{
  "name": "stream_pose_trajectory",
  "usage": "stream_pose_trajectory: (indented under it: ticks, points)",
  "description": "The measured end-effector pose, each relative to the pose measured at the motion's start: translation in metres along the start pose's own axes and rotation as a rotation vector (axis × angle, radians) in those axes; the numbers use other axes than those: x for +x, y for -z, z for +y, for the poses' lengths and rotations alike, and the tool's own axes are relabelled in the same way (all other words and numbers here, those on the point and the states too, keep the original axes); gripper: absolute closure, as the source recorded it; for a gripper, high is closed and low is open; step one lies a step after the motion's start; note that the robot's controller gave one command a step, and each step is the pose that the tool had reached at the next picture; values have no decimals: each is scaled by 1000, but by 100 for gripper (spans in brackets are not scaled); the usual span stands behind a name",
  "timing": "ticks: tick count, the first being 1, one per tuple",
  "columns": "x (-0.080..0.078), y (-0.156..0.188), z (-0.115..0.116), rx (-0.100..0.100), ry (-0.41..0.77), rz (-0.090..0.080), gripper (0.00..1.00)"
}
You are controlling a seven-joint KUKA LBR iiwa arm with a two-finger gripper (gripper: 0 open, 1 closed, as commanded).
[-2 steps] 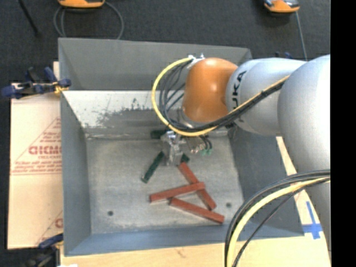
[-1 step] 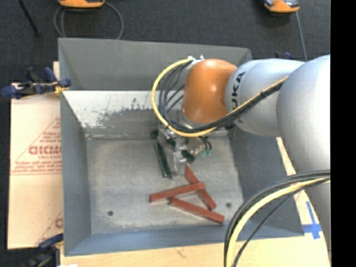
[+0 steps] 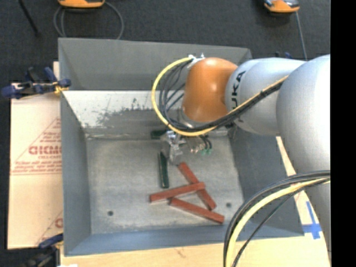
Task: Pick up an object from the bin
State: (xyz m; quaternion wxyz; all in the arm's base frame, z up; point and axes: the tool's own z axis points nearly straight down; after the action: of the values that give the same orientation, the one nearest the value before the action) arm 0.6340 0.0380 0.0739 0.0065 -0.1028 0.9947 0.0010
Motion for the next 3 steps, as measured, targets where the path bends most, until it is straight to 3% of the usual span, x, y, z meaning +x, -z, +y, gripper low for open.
stream_pose_trajectory:
  ticks: [1,2,3]
  points:
    - [2,-2,0,0,0,6,0]
    - [85,57,-19,3,105,11,0]
    - [112,-3,-5,0,-47,13,0]
